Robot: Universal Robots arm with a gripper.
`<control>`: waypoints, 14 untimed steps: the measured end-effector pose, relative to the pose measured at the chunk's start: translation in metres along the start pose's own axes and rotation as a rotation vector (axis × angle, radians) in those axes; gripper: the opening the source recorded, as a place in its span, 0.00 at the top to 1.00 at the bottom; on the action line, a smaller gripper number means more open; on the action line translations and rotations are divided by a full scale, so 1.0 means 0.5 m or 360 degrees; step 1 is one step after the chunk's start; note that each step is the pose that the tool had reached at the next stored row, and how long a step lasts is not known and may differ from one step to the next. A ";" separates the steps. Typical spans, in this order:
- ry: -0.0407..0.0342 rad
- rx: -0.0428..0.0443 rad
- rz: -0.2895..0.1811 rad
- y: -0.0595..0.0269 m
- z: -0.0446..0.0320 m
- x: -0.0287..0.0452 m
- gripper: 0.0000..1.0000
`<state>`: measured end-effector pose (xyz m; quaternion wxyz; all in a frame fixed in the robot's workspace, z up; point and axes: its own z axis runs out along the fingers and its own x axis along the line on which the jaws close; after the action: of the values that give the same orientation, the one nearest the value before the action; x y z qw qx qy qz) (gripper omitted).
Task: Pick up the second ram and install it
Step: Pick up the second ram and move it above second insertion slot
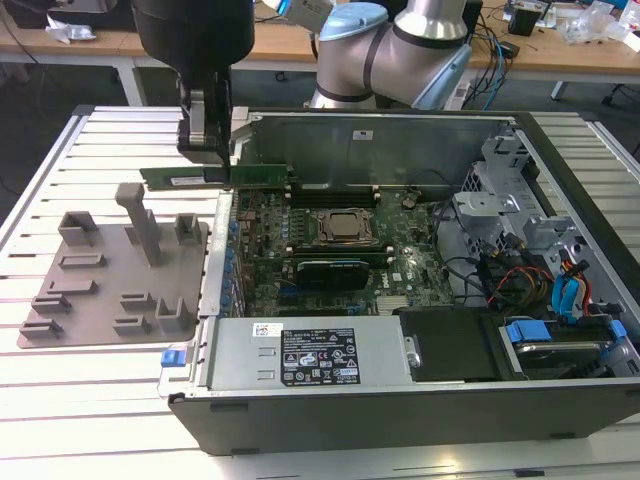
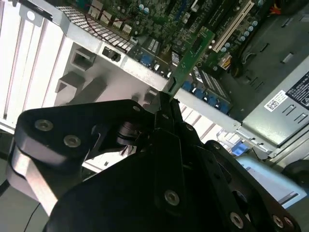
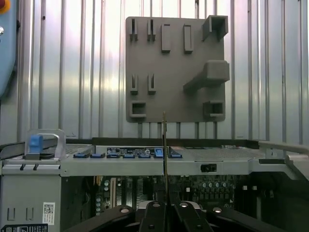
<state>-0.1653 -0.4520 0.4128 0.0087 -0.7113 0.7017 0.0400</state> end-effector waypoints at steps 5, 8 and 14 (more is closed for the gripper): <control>0.0000 0.0000 0.0000 -0.045 -0.001 0.000 0.87; 0.0000 0.0000 0.0000 -0.063 -0.002 0.000 0.87; 0.0000 0.0000 0.0000 -0.106 -0.004 0.000 0.87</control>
<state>-0.1121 -0.4513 0.4123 0.0087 -0.7113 0.7017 0.0401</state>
